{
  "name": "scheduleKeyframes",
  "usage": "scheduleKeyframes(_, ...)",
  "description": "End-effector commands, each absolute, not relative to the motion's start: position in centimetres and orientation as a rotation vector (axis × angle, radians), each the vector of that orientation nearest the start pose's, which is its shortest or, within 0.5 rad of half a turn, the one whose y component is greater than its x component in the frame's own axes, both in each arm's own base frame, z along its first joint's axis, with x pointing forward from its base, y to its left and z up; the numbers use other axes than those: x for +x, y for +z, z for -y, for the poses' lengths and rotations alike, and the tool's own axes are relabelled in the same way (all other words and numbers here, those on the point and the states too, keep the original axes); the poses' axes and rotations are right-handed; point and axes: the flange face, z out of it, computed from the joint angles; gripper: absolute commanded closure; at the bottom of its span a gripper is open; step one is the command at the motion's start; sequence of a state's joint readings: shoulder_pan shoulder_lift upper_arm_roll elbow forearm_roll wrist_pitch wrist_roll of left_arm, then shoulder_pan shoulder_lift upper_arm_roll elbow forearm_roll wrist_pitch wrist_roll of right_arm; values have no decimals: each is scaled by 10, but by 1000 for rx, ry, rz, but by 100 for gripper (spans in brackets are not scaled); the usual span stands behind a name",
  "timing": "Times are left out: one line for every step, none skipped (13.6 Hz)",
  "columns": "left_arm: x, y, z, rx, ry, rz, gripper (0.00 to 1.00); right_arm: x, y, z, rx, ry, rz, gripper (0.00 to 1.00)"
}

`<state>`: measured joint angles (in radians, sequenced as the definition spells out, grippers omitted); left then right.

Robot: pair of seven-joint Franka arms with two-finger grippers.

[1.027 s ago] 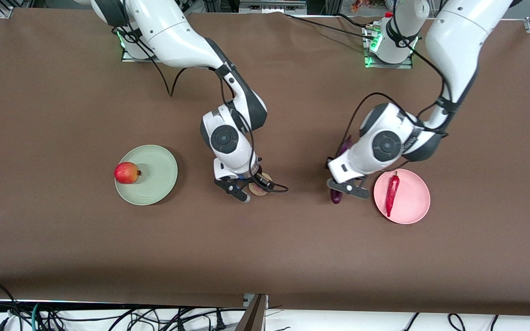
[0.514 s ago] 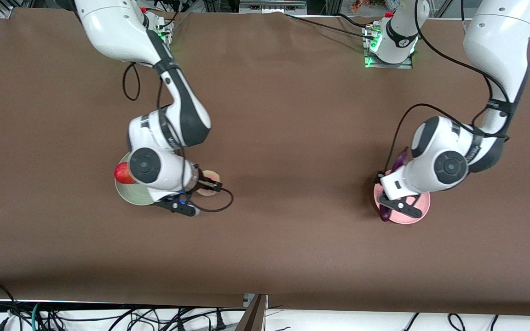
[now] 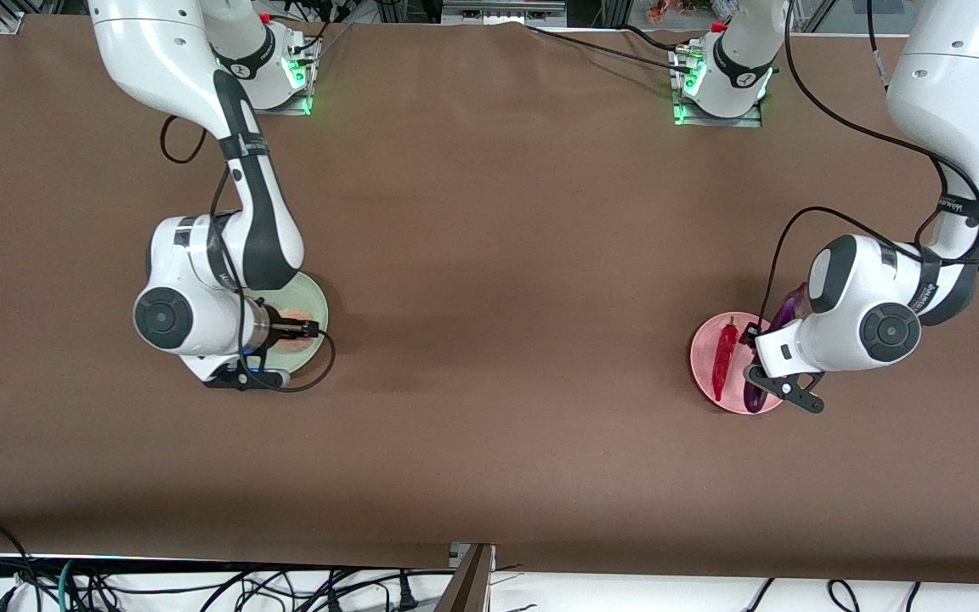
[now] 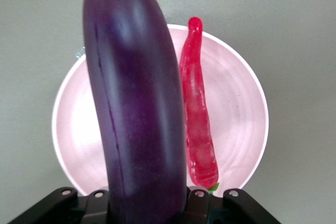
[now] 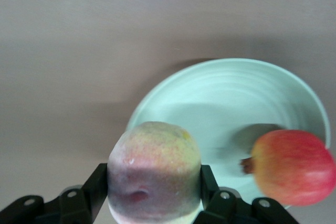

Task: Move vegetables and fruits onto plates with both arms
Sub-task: 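Place the eggplant on the pink plate while the right gripper places the peach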

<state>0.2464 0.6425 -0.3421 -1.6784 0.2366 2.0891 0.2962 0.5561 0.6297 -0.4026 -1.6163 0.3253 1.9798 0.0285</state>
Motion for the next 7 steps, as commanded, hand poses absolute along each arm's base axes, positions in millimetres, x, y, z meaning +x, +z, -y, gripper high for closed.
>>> scheduleKeyframes(661, 229, 31, -3085, 311, -792, 0, 621, 249, -128, -3067, 253, 50, 49)
scheduleKeyframes(662, 232, 27, -3087, 302, -784, 0, 621, 246, -126, -3051, 247, 20, 24)
scheduleKeyframes(663, 233, 27, -3087, 300, -781, 0, 622, 247, -128, -3037, 241, -13, 0)
scheduleKeyframes(664, 235, 26, -3088, 293, -777, 0, 625, 249, -127, -3034, 231, -26, 0)
scheduleKeyframes(664, 236, 26, -3087, 290, -779, 0, 629, 254, -122, -3032, 217, -40, 0)
scheduleKeyframes(664, 236, 26, -3087, 290, -779, 0, 636, 260, -109, -3026, 201, -46, 0)
scheduleKeyframes(665, 236, 26, -3088, 288, -778, 0, 643, 265, -90, -3018, 196, -82, 0)
